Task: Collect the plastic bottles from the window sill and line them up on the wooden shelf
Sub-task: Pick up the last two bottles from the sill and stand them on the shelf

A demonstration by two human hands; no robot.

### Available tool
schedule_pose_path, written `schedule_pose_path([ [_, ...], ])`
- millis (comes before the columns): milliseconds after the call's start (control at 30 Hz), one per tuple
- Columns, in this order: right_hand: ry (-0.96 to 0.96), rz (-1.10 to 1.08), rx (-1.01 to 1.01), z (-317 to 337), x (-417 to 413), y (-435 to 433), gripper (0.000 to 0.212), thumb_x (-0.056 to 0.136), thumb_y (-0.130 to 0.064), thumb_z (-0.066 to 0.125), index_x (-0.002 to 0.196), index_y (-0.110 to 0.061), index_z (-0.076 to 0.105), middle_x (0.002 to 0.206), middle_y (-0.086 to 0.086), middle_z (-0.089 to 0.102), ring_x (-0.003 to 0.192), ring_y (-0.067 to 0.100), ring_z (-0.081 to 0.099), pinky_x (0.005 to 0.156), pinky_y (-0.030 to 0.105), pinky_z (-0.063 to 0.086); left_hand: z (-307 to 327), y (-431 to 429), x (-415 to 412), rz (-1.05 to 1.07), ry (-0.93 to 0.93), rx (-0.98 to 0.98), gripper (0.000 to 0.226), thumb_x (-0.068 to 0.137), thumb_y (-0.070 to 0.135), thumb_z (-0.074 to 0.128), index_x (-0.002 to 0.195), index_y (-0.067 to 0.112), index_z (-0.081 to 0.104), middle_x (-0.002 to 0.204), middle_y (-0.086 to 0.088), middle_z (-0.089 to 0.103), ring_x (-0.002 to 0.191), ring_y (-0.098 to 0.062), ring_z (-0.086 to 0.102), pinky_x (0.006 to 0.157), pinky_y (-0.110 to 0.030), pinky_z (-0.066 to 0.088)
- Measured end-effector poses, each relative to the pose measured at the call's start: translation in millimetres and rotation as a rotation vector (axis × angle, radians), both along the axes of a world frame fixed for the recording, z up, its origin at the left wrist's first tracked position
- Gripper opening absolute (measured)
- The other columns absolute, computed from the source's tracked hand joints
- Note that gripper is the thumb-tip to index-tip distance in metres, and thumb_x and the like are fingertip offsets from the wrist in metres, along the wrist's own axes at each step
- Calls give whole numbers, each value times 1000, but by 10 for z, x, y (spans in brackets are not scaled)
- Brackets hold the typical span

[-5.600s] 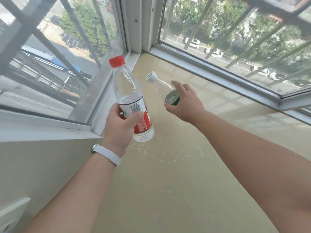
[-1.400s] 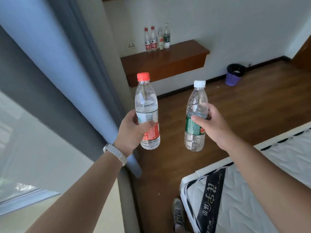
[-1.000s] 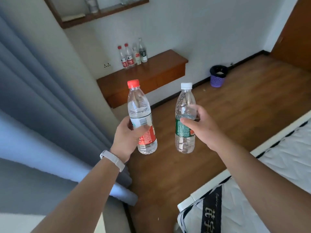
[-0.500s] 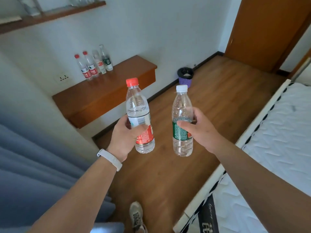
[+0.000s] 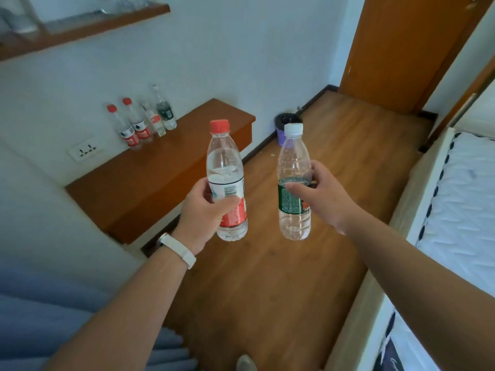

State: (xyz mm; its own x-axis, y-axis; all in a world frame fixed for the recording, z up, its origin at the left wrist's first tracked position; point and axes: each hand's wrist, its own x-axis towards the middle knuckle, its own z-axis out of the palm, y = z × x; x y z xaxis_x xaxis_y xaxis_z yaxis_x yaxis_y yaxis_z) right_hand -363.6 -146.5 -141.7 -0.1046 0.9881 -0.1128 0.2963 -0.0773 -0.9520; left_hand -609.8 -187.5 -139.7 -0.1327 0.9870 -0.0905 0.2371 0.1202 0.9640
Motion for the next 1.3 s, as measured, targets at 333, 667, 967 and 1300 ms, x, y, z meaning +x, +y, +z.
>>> schedule_pose_path([
  [333,-12,-22,7,86,-454,331,52,87,-30,74,133,-31,49,114,-8,67,102,14,66,87,38,55,63,476,-563,32,-105,10,57,75,37,79,128,29,57,119,7,68,113,-20,63,98,-50,53],
  [667,32,-9,-25,-105,-521,1115,53,86,-34,74,132,-32,49,115,-7,67,103,13,67,86,36,55,-33,1185,-559,59,-106,-13,50,85,27,77,130,26,55,121,6,66,113,-19,62,98,-49,53],
  [967,71,50,-24,-104,-71,2473,56,86,-33,74,135,-30,48,117,-7,67,104,11,66,84,35,57,-16,2476,-29,153,-87,-36,47,83,23,79,125,23,59,117,5,69,109,-19,65,92,-45,56],
  [1300,106,92,14,121,533,3759,45,89,-28,72,128,-30,50,111,-9,67,93,5,68,68,20,54,185,3692,615,187,-45,5,48,83,23,78,127,23,57,118,5,69,106,-15,66,93,-45,56],
])
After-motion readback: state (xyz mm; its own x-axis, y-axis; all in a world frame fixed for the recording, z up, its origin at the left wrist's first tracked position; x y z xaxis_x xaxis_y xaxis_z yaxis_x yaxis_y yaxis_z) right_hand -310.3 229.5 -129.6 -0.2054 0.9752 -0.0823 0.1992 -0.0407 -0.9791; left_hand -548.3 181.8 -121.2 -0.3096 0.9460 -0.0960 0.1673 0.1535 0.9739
